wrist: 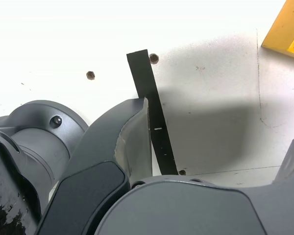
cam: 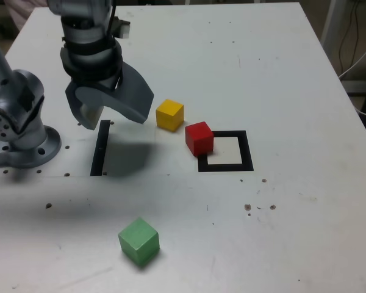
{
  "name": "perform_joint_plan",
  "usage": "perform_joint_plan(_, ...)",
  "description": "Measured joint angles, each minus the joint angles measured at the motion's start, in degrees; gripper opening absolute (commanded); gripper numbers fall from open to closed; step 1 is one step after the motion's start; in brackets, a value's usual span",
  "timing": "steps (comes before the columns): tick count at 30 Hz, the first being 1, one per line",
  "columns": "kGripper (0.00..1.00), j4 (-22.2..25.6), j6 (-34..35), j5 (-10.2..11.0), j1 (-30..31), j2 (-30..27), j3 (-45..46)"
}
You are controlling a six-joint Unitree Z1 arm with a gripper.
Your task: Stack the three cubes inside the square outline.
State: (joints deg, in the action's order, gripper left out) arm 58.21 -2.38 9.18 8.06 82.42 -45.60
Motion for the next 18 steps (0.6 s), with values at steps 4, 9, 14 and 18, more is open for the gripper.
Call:
perform_joint_plan(4, 1.0, 0.0, 0.0, 0.0, 0.0, -0.24, 0.2)
perform_joint_plan(9, 1.0, 0.0, 0.0, 0.0, 0.0, -0.25, 0.18)
perform_joint_plan(14, 1.0, 0.0, 0.0, 0.0, 0.0, -0.18, -0.08)
perform_joint_plan(18, 1.0, 0.0, 0.0, 0.0, 0.0, 0.36, -0.13)
